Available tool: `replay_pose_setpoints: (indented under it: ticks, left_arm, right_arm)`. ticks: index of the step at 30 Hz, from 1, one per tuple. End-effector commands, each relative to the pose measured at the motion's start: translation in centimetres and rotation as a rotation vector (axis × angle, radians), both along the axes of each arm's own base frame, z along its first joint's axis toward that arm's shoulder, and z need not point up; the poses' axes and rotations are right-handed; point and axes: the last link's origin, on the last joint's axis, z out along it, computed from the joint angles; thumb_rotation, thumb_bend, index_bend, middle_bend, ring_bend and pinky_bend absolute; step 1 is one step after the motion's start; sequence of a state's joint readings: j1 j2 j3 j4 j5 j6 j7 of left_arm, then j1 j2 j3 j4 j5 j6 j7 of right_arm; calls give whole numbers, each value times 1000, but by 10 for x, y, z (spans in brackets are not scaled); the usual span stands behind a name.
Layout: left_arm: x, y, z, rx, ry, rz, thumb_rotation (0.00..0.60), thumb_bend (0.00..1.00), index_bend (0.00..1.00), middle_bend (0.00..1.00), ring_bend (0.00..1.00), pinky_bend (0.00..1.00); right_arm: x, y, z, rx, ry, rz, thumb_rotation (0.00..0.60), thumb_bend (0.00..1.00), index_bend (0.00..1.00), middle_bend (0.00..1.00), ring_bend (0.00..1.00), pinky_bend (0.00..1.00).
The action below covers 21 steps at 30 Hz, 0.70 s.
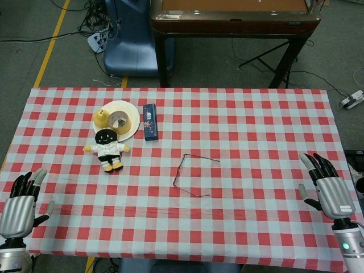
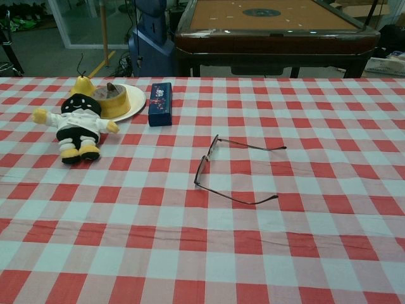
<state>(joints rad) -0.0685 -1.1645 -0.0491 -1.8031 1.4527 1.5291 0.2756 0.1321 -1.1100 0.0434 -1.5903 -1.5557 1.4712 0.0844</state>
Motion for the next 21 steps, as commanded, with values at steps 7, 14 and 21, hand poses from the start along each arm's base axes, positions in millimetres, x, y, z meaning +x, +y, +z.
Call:
replay_pose_setpoints:
  ticks: [7,14,21]
  left_arm:
    - [-1,-1,2,6,2,8,600,397,0,0,0,0]
    - [-2,0,4,11,-4,-3,600,397,0,0,0,0]
    - [5,12,5,-12,0,-82,600,397,0,0,4,2]
  right_arm:
    - [1,0,1,-4,1,8,600,431,0,99,0,83]
    - [3,-1,0,-8,-1,13,600,431,0,99,0,83]
    - [6,-4,2,-12,11,22,600,431,0,99,0,83]
